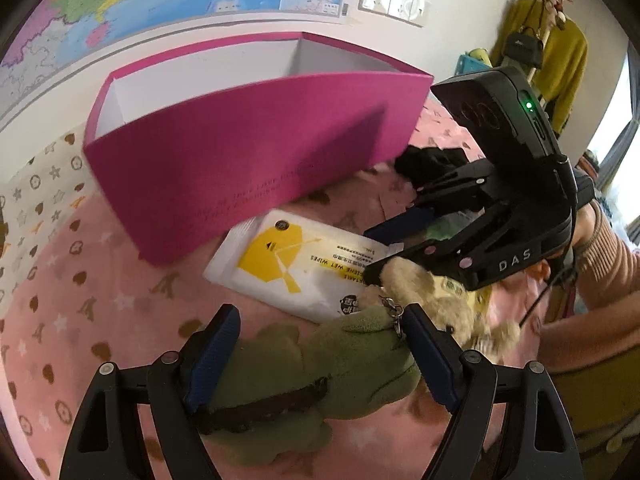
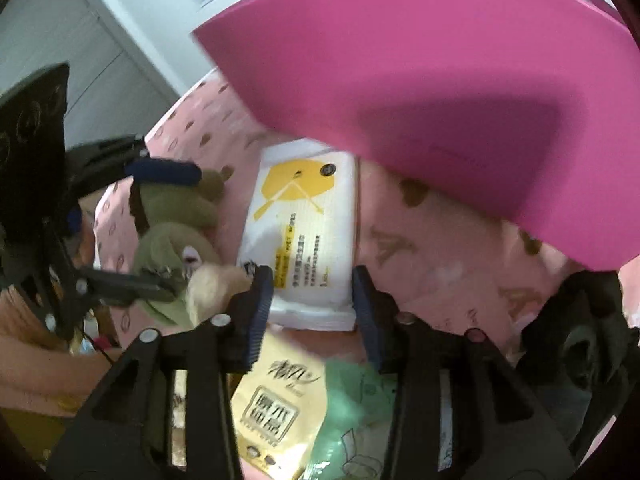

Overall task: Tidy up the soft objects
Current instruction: 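Grasp the white wet-wipes pack with the right gripper and lift it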

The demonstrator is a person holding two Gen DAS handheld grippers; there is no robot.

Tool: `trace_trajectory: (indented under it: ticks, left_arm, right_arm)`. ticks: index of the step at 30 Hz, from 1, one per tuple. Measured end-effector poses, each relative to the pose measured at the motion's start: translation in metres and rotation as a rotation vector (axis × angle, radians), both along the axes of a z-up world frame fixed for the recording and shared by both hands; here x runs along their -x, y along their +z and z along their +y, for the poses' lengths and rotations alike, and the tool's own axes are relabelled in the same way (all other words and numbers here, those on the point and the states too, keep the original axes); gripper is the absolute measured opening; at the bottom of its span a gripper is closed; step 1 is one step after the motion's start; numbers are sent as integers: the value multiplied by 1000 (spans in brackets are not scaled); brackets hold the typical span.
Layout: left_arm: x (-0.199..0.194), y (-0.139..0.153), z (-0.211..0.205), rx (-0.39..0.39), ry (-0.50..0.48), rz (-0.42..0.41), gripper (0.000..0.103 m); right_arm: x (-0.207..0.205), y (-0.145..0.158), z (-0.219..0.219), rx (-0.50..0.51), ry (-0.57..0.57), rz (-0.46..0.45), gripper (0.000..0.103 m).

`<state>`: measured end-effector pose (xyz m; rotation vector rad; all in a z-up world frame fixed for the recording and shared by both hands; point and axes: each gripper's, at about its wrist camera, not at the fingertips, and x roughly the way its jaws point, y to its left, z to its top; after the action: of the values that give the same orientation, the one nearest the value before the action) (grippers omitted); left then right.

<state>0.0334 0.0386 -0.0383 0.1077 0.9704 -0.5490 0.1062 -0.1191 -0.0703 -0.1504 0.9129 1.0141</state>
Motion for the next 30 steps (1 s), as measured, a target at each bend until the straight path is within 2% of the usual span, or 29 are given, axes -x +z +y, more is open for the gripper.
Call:
trace_trajectory:
  ticks: [4, 6, 8, 10, 14, 16, 18, 21, 23, 25, 30]
  left_arm:
    - [-5, 0, 16, 29, 31, 37, 85]
    - [-14, -1, 21, 50, 49, 53, 85]
    - [-25, -2, 21, 43, 68, 58, 85]
    - [-31, 0, 18, 27, 72, 50, 85]
    - [-41, 4, 22, 0, 82, 26, 85]
    - [-49, -2, 25, -31, 90, 40, 85]
    - [-59, -15, 28, -37, 90, 94, 85]
    - [-67, -34, 28, -26, 77, 163, 85]
    - [-68, -35, 29, -9, 57, 162, 85]
    - [-68, -35, 28, -19, 47, 163, 85]
    - [-65, -36, 18, -32, 7, 158, 82]
  right_arm:
    - [-18, -4, 1, -79, -42, 75, 41]
    - [-18, -2, 11, -53, -21, 26, 41]
    - [-8, 1, 23, 10, -9, -55, 37]
    - [0, 0, 24, 24, 29, -92, 35]
    - [12, 3, 27, 41, 62, -201, 19]
    - [14, 2, 33, 58, 92, -227, 19]
    - [16, 1, 35, 58, 92, -200, 20]
    - [-3, -2, 12, 24, 9, -73, 30]
    - [0, -5, -1, 25, -15, -45, 37]
    - [9, -9, -6, 48, 14, -19, 41]
    - [23, -14, 9, 110, 58, -58, 41]
